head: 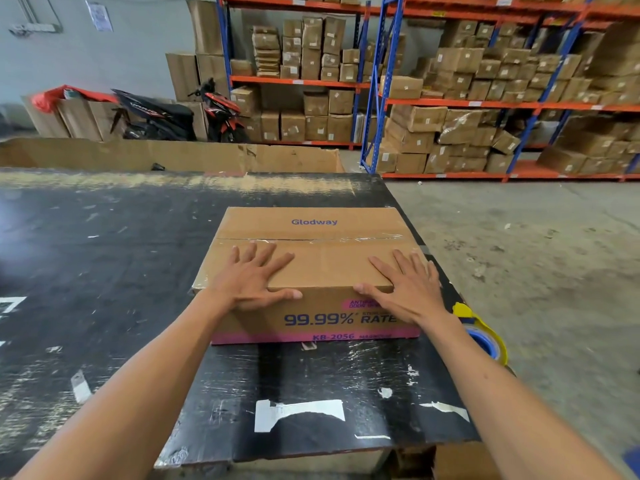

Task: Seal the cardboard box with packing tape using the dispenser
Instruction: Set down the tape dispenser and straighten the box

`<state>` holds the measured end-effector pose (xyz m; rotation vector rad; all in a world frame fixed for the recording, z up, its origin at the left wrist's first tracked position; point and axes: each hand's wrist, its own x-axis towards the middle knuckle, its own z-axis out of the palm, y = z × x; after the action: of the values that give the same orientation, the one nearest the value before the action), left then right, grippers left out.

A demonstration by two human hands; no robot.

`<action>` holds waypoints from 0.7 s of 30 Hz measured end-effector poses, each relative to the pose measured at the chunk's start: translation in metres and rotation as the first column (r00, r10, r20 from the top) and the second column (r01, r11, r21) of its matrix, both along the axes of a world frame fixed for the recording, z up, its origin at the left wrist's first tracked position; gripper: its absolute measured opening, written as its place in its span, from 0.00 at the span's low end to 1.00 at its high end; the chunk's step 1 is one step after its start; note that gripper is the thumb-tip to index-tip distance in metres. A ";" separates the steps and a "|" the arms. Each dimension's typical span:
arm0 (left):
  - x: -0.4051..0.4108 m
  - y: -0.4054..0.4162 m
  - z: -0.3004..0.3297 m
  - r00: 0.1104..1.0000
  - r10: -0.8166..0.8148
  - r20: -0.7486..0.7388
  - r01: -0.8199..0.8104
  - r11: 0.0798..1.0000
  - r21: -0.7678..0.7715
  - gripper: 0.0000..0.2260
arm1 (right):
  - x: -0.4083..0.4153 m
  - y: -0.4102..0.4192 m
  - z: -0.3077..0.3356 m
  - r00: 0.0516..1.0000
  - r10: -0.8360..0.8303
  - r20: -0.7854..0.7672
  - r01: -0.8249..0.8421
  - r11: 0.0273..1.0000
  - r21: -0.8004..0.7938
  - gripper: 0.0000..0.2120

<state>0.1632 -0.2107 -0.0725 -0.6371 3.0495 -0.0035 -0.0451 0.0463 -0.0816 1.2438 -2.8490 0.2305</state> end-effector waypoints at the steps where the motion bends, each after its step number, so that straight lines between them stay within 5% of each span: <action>1: 0.000 -0.001 0.000 1.000 -0.001 -0.003 0.001 1.000 0.001 0.41 | 0.000 0.000 0.000 1.000 -0.001 0.001 0.001 1.000 0.002 0.45; 21: 0.001 0.008 0.004 0.999 0.039 0.005 -0.039 0.999 0.024 0.43 | -0.005 0.004 0.007 0.999 0.035 0.041 -0.035 0.999 -0.005 0.45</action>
<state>0.1645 -0.2029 -0.0689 -0.6933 3.0277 0.0330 -0.0505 0.0506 -0.0745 1.3047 -2.8610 0.2661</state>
